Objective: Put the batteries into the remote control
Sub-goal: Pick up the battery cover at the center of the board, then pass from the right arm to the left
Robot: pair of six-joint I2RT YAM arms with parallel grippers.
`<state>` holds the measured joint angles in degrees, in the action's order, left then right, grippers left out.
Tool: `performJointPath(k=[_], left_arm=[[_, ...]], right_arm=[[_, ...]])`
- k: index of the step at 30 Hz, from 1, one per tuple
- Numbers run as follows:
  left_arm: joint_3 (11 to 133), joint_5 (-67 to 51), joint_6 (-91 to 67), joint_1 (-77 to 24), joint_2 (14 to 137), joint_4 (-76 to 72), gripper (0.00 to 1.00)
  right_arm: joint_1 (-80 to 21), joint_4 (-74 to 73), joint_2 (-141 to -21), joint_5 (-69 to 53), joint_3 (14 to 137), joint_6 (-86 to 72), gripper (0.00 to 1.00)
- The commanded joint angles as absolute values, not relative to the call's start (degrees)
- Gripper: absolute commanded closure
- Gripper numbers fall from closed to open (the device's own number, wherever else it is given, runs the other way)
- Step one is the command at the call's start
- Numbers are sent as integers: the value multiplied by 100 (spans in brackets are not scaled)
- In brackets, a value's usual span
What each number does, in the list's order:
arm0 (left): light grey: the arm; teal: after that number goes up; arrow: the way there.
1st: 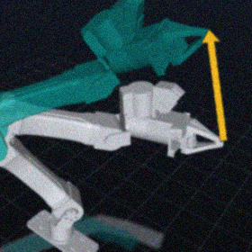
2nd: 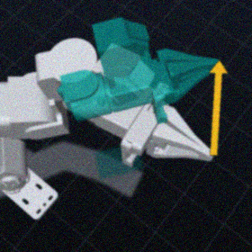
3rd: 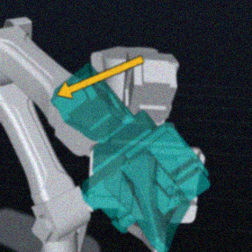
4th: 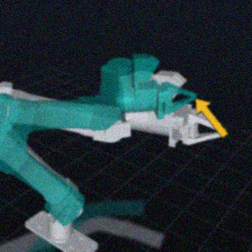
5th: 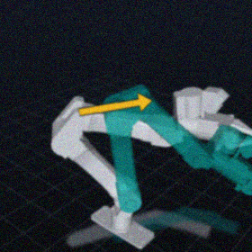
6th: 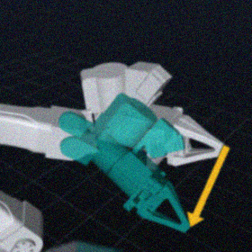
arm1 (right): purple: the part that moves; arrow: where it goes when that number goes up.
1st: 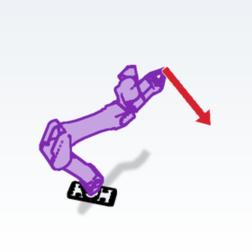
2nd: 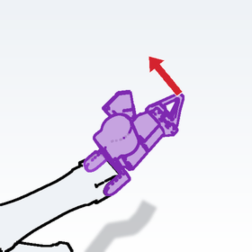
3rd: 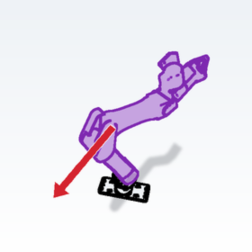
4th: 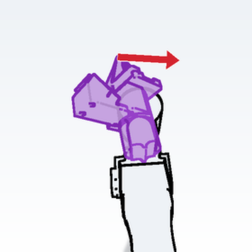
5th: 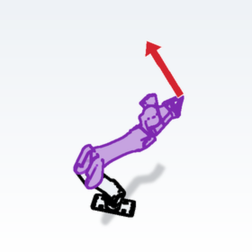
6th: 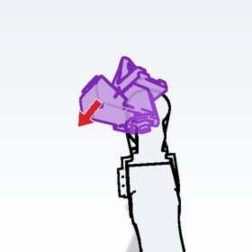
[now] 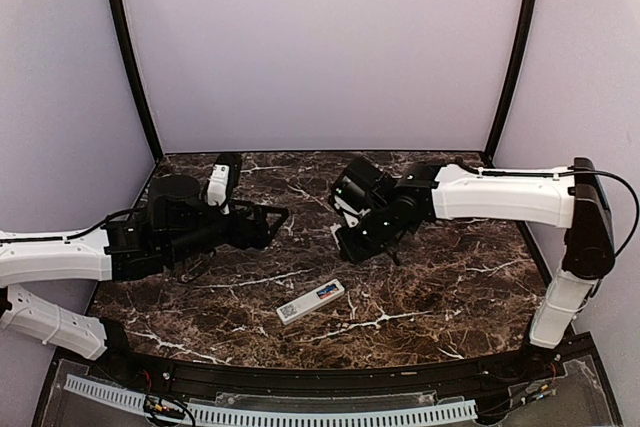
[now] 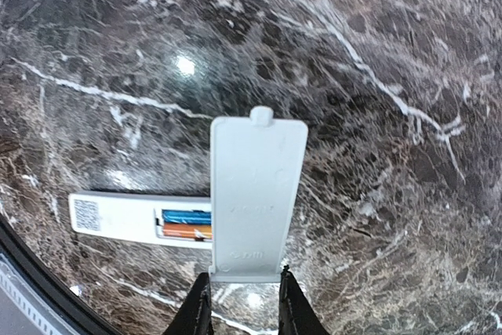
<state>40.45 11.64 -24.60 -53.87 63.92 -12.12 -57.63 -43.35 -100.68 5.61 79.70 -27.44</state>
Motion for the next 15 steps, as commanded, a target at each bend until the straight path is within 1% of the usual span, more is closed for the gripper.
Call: performJointPath(k=[1,6,15], left_arm=[[4195,782,-3167,-5381,6652,-1417,5],[4278,488,-3586,-5243,6953,-1663,9],[4588,153,-3851,-5150,7423,-1717,20]], right_arm=[[-6045,-3865,-9976,934,8307,-2510,82],[-6287,-3519,-9912,1034,8478,-2356,82],[-6481,-3310,-9887,1209,8647,-2194,81]])
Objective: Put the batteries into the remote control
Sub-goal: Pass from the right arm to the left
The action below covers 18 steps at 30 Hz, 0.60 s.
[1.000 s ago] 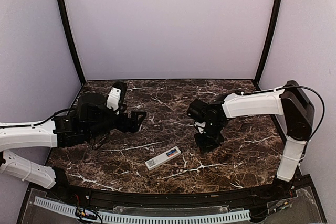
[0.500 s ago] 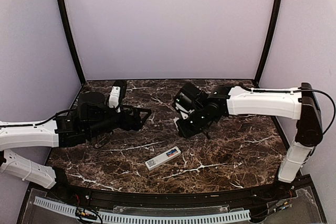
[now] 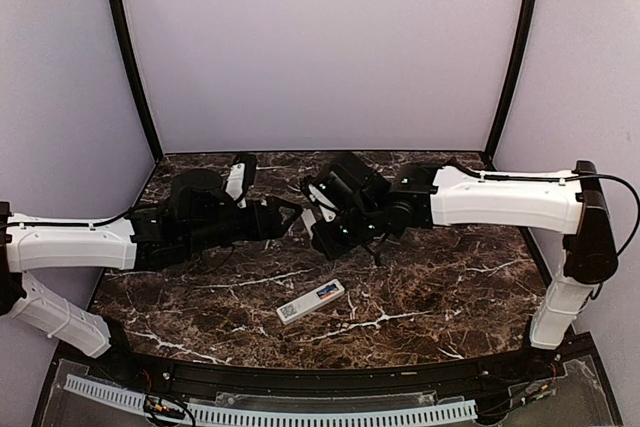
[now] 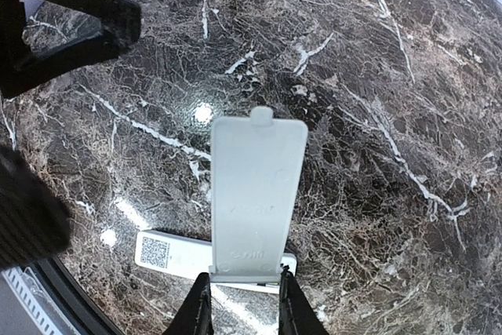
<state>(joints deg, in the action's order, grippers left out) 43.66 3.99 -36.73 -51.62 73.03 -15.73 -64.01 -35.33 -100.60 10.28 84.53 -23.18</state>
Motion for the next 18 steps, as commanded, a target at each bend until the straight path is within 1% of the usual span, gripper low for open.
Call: performJointPath(k=[1,5,7,9,14,18], left_arm=[[4621,147,-3874,-5150,7455,-1708,22],[4661,153,-3994,-5120,7580,-1734,32],[4684,151,-4015,-5108,7618,-1743,40],[4719,142,-4023,-5107,7665,-1734,45],[4775,124,-4046,-5106,7782,-1699,55],[4766,139,-4055,-5106,7787,-1705,66]], right_arm=[[-6501,-3291,-9883,1220,8648,-2183,81],[-6560,-3263,-9857,1291,8682,-2150,81],[-6585,-3250,-9825,1324,8692,-2132,81],[-6595,-3200,-9811,1326,8692,-2114,81],[-6625,-3147,-9808,1321,8723,-2068,81],[-6648,-3138,-9811,1317,8744,-2027,81]])
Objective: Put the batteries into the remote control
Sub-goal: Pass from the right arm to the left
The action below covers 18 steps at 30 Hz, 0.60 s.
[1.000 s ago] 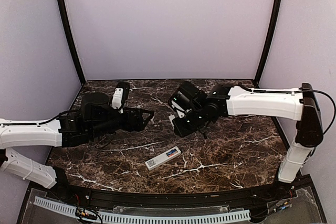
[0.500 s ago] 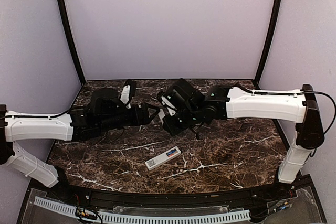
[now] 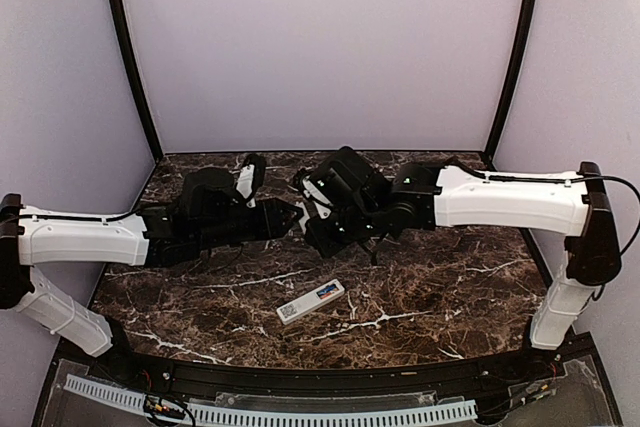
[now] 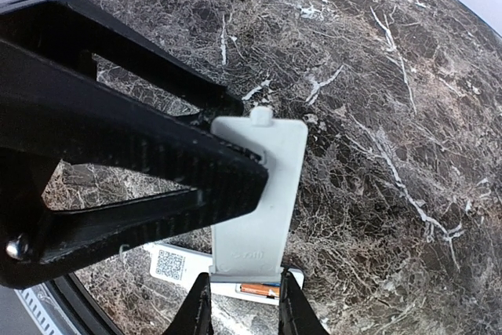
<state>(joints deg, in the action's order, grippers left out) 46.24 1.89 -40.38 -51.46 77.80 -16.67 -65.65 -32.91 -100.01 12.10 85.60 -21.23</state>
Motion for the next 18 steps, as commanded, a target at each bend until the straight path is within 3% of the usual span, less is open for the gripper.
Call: performJointPath(k=[1,10,13,18], left_arm=[[4765,145,-4044,-5106,7787,-1705,70],[4755,-140,-3885,-5106,7740,-1878,97],[4688,-252,-3846,-5102,7668,-2028,100],[4447,-198,-3609,-5106,7341,-2225,100]], right_arm=[[-6654,-3136,-9814,1318,8749,-2022,81],[-6674,-3002,-9767,1375,8698,-1967,81],[-6673,-3004,-9741,1394,8676,-1944,79],[-6679,-2917,-9492,1381,8474,-1886,62]])
